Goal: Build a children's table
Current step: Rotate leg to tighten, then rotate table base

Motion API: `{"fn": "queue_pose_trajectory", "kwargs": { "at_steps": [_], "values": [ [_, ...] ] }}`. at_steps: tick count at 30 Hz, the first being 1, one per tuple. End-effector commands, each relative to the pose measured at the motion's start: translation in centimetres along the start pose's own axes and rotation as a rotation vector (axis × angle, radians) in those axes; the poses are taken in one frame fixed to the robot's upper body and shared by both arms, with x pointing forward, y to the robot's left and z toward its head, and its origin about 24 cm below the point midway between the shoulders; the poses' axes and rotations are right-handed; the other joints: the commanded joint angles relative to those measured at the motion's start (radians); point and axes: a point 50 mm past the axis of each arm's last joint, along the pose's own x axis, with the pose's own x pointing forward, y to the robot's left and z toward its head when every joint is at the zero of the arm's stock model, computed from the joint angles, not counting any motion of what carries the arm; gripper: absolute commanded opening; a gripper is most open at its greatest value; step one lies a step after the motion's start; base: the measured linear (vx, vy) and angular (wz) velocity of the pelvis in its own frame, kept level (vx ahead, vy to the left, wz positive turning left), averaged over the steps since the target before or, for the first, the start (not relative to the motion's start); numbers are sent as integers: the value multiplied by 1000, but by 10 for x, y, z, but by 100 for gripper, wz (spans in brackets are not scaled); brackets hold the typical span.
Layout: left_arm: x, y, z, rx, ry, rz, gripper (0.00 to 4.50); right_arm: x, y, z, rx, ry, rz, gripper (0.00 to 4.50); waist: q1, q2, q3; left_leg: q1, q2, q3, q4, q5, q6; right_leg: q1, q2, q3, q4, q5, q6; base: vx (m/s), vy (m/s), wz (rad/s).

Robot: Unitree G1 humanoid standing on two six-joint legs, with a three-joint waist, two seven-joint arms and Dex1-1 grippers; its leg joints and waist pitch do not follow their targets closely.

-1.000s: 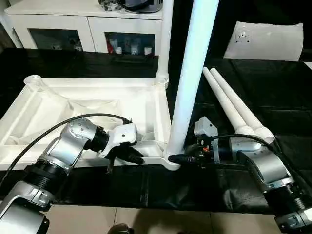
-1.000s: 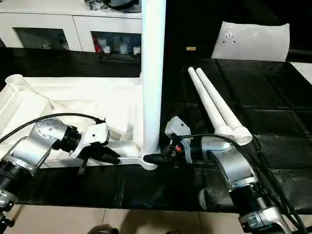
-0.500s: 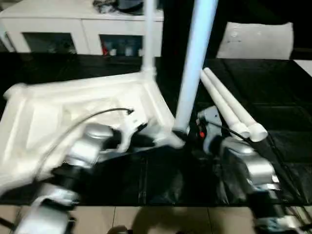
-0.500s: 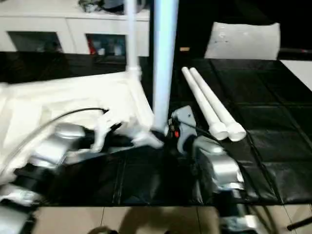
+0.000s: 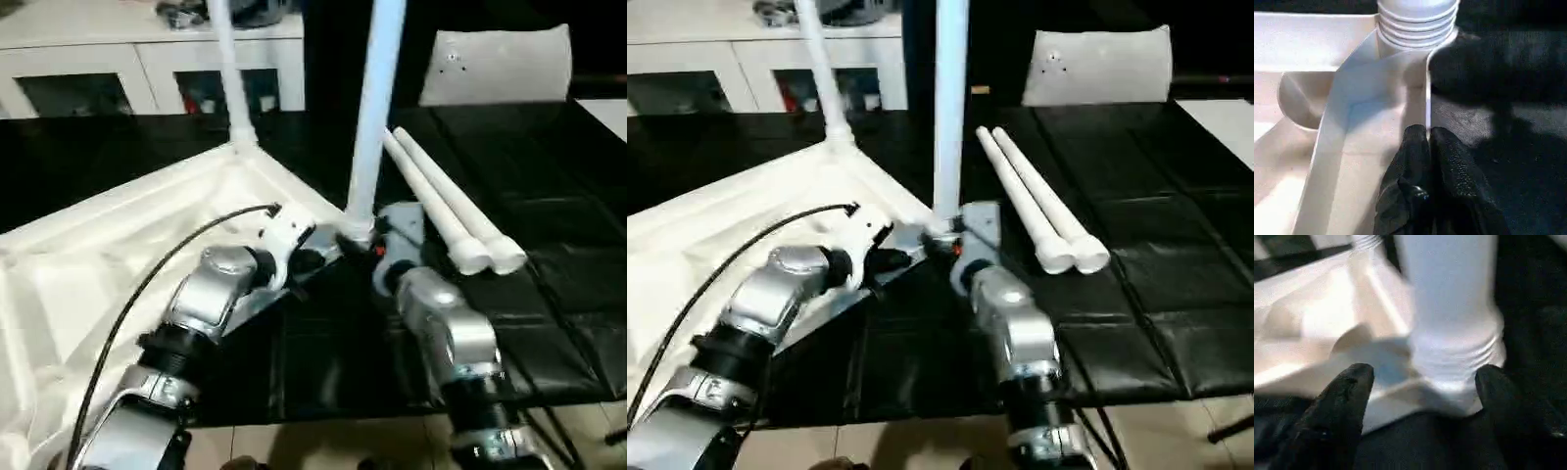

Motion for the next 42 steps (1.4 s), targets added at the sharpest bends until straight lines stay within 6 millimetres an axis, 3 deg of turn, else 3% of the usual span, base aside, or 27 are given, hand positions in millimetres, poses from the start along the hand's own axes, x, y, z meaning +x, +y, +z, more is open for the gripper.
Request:
{"fn": "queue_pose_trajectory", "kwargs": {
  "at_steps": [1, 3, 4, 6, 7, 9, 12, 13, 17, 19, 20, 21, 22, 23, 24, 25, 26, 28, 29, 30, 31, 32, 34, 35, 40, 41, 42],
  "values": [
    [-5, 6, 26, 102, -95, -10, 0, -7, -3, 5, -31, -17, 20, 404, 5, 11, -85, 6, 42, -24, -58, -96, 61, 70, -85, 58, -65, -121, -155, 0, 0, 0],
    [-4, 9, 27, 127, -107, -10, 0, -15, -11, 7, -52, -37, 10, 421, 4, 13, -84, 5, 43, -22, -57, -95, 66, 69, -87, 58, -62, -105, -169, 0, 0, 0],
    [-4, 12, 28, 128, -117, 5, 0, -20, -16, 8, -48, -47, -13, 433, 7, 13, -79, 8, 40, -19, -57, -115, 70, 66, -84, 58, -74, -139, -157, 0, 0, 0],
    [-3, 16, 30, 138, -135, 21, 0, -30, -22, 8, -38, -58, -31, 440, 6, 8, -78, 7, 40, -19, -59, -132, 65, 70, -86, 57, -76, -173, -152, 0, 0, 0],
    [-3, 19, 33, 113, -163, 33, 0, -35, -24, 9, -45, -64, -42, 448, 9, 12, -78, 10, 39, -20, -59, -144, 61, 69, -88, 57, -79, -213, -139, 0, 0, 0],
    [-4, 27, 43, 55, -248, 74, 43, -42, -27, 8, -49, -63, -65, 450, 9, 8, -76, 9, 37, -19, -60, -154, 58, 69, -86, 54, -86, -256, -123, 0, 0, 0],
    [-8, 34, 53, 13, -305, 89, 65, -45, -26, 7, -77, -48, -52, 450, 8, 4, -74, 10, 40, -21, -60, -169, 51, 67, -88, 53, -87, -288, -131, 0, 0, 0],
    [-16, 42, 58, 4, -334, 133, 89, -45, -19, 10, -85, -37, -18, 450, 6, 1, -69, 11, 38, -21, -62, -193, 50, 66, -88, 51, -91, -325, -126, 0, 0, 0],
    [-33, 57, 58, -8, -330, 226, 97, -42, -2, 12, -89, -12, 50, 450, -7, 3, -66, 13, 31, -21, -61, -204, 50, 63, -86, 50, -99, -423, -87, 0, 0, 0],
    [-59, 72, 50, 28, -265, 337, 97, -38, 13, 11, -102, 14, 83, 450, -12, 3, -70, 6, 38, -27, -65, -185, 43, 65, -87, 51, -89, -396, -88, 0, 0, 0],
    [-67, 76, 47, 43, -239, 366, 97, -37, 17, 11, -100, 21, 91, 450, -19, 9, -69, 4, 39, -28, -68, -191, 37, 61, -84, 50, -88, -394, -84, 0, 0, 0],
    [-71, 77, 46, 50, -228, 376, 97, -36, 18, 12, -99, 24, 94, 450, -19, 13, -70, 12, 40, -28, -66, -203, 34, 55, -84, 51, -91, -403, -82, 0, 0, 0],
    [-91, 84, 34, 70, -169, 432, 97, -34, 24, 11, -113, 33, 100, 450, -18, 5, -72, 20, 45, -27, -65, -204, 23, 51, -86, 56, -86, -377, -97, 0, 0, 0],
    [-106, 88, 26, 83, -129, 468, 97, -33, 27, 11, -124, 41, 103, 450, -21, 15, -69, 12, 48, -29, -71, -196, 15, 53, -84, 56, -78, -352, -105, 0, 0, 0],
    [-128, 92, 12, 98, -49, 518, 97, -33, 34, 13, -129, 45, 122, 450, -20, 18, -69, 16, 49, -31, -72, -206, 11, 49, -84, 56, -78, -348, -105, 0, 0, 0],
    [-142, 93, 4, 108, 5, 548, 70, -32, 39, 14, -131, 48, 136, 450, -27, 16, -71, 9, 53, -35, -75, -201, -2, 57, -89, 60, -63, -309, -117, 0, 0, 0],
    [-164, 94, -10, 150, 123, 596, 62, -34, 44, 15, -131, 63, 168, 450, -27, 14, -69, 21, 50, -28, -73, -209, -2, 45, -81, 62, -69, -313, -111, 0, 0, 0],
    [-178, 94, -18, 179, 199, 625, 62, -34, 46, 16, -147, 65, 170, 450, -25, 19, -66, 22, 50, -28, -75, -215, -5, 44, -83, 65, -68, -316, -116, 0, 0, 0],
    [-203, 94, -27, 176, 286, 671, 62, -34, 50, 17, -151, 74, 180, 450, -19, 10, -62, 31, 50, -22, -75, -235, -9, 34, -79, 67, -77, -333, -114, 0, 0, 0],
    [-215, 94, -31, 164, 318, 700, 62, -34, 52, 18, -151, 77, 187, 450, -15, 13, -62, 26, 53, -28, -78, -238, -18, 41, -85, 69, -67, -329, -118, 0, 0, 0],
    [-215, 94, -31, 164, 318, 700, 32, -34, 52, 18, -151, 77, 187, 450, -13, 12, -58, 28, 52, -27, -84, -260, -21, 34, -81, 68, -70, -357, -113, 0, 0, 0],
    [-230, 93, -36, 159, 365, 740, 21, -34, 55, 18, -153, 84, 194, 450, -10, 3, -54, 35, 53, -27, -84, -300, -34, 29, -83, 68, -77, -390, -106, 0, 0, 0],
    [-237, 91, -41, 147, 388, 757, 21, -33, 59, 19, -147, 86, 201, 450, -4, 11, -51, 40, 52, -30, -88, -350, -48, 25, -84, 69, -84, -435, -89, 0, 0, 0],
    [-237, 91, -41, 145, 389, 757, 21, -33, 59, 19, -147, 86, 201, 450, -6, 7, -48, 38, 50, -34, -91, -377, -55, 27, -86, 70, -86, -454, -82, 0, 0, 0],
    [-233, 80, -47, 109, 390, 739, 21, -32, 64, 24, -145, 79, 211, 450, -10, 7, -48, 41, 46, -38, -90, -418, -60, 24, -87, 72, -95, -505, -56, 0, 0, 0],
    [-232, 79, -47, 105, 385, 738, 21, -32, 64, 24, -143, 81, 209, 450, -8, 16, -47, 42, 44, -39, -89, -420, -59, 23, -87, 71, -95, -512, -52, 0, 0, 0],
    [-228, 77, -48, 97, 386, 710, 21, -33, 62, 25, -151, 74, 198, 450, -12, 8, -47, 39, 43, -38, -89, -415, -56, 27, -87, 70, -98, -518, -47, 0, 0, 0]
  ]
}}
